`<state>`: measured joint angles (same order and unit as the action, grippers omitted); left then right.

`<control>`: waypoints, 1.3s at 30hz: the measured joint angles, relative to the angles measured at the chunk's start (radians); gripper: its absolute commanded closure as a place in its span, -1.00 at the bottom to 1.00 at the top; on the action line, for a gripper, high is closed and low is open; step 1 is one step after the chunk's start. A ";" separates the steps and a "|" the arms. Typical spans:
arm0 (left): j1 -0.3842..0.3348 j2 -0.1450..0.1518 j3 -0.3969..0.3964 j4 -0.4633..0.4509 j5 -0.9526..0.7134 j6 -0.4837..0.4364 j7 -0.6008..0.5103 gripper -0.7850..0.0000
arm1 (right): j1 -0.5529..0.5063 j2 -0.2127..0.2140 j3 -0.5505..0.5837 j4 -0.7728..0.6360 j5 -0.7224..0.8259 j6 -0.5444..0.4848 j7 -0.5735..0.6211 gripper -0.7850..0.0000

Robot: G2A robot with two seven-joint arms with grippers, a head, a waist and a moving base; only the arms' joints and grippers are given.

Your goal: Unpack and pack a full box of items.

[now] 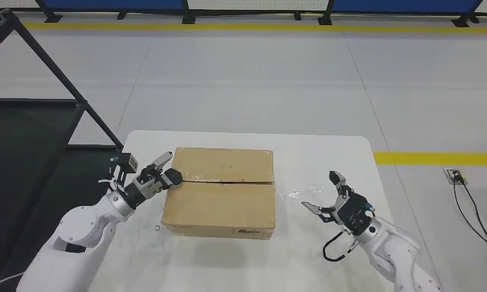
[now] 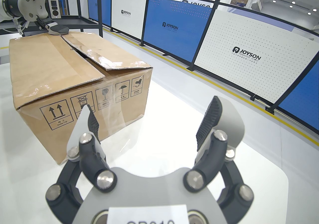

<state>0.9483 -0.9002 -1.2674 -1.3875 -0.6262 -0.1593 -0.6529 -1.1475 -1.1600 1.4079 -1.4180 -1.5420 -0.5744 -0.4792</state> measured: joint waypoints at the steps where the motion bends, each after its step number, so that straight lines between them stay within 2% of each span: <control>1: 0.000 0.000 0.000 0.000 0.000 0.000 0.000 -1.00 | 0.000 0.000 0.000 0.000 0.000 0.000 0.000 -1.00; 5: 0.000 0.000 0.000 0.000 0.000 0.000 0.000 -1.00 | -0.025 -0.006 -0.044 -0.021 -0.026 0.049 0.028 -1.00; 15: 0.000 0.000 0.000 0.000 0.000 0.000 0.000 -1.00 | -0.110 -0.030 -0.149 0.053 -0.086 0.312 -0.103 -1.00; 24: 0.000 0.000 0.000 0.000 0.000 0.000 0.000 -1.00 | -0.087 -0.063 -0.234 0.086 -0.093 0.521 -0.012 -1.00; 33: 0.000 0.000 0.000 0.000 0.000 0.000 0.000 -1.00 | -0.006 -0.103 -0.312 0.175 -0.041 0.618 0.047 -1.00; 39: 0.000 0.000 0.000 0.000 0.000 0.000 0.000 -1.00 | 0.054 -0.122 -0.331 0.249 0.039 0.573 0.052 -1.00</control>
<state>0.9483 -0.9002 -1.2674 -1.3875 -0.6262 -0.1593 -0.6529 -1.0935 -1.2821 1.0766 -1.1689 -1.5035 -0.0016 -0.4275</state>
